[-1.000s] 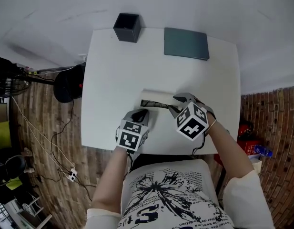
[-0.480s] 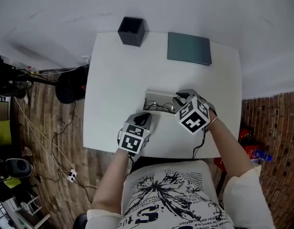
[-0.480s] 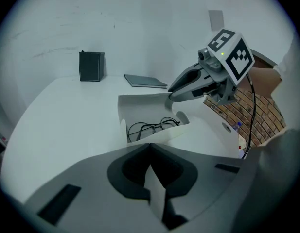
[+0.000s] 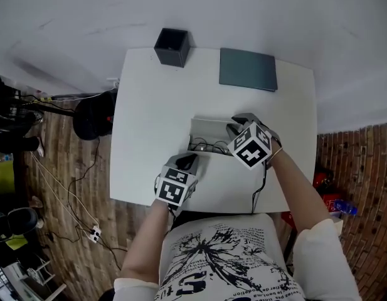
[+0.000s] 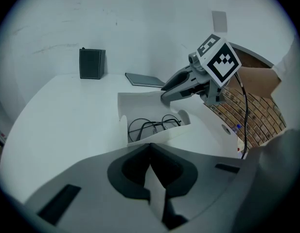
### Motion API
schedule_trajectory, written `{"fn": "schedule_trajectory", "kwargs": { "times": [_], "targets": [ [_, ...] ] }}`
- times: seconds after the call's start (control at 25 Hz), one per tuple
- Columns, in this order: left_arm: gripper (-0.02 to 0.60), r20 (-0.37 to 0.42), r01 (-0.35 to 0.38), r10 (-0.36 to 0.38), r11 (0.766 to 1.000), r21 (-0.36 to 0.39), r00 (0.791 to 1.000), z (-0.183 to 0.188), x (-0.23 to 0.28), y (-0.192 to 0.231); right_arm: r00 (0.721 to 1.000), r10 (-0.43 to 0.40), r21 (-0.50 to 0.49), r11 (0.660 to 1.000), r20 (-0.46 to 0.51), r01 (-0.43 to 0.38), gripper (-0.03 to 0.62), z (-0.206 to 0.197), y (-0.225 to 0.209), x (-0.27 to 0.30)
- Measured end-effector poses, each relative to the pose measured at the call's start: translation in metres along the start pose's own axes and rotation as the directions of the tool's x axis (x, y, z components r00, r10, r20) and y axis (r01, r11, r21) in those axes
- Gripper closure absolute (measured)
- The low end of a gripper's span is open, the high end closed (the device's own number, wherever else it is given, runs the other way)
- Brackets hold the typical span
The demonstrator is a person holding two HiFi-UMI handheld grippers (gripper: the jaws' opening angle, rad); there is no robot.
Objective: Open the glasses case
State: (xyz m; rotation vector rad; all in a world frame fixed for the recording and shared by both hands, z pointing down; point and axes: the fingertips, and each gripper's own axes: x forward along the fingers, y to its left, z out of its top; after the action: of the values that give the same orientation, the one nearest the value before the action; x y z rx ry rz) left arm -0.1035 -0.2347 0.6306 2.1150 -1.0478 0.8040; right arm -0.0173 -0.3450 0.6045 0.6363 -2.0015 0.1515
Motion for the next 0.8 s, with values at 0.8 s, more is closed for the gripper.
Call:
{"fn": "schedule_trajectory", "kwargs": {
  "times": [0.8],
  "targets": [
    [0.568, 0.103, -0.01, 0.005, 0.999, 0.048, 0.995, 0.033, -0.032, -0.002, 0.976, -0.076, 0.208, 0.978, 0.202, 0.034, 0.423, 0.023, -0.001, -0.058]
  ]
}}
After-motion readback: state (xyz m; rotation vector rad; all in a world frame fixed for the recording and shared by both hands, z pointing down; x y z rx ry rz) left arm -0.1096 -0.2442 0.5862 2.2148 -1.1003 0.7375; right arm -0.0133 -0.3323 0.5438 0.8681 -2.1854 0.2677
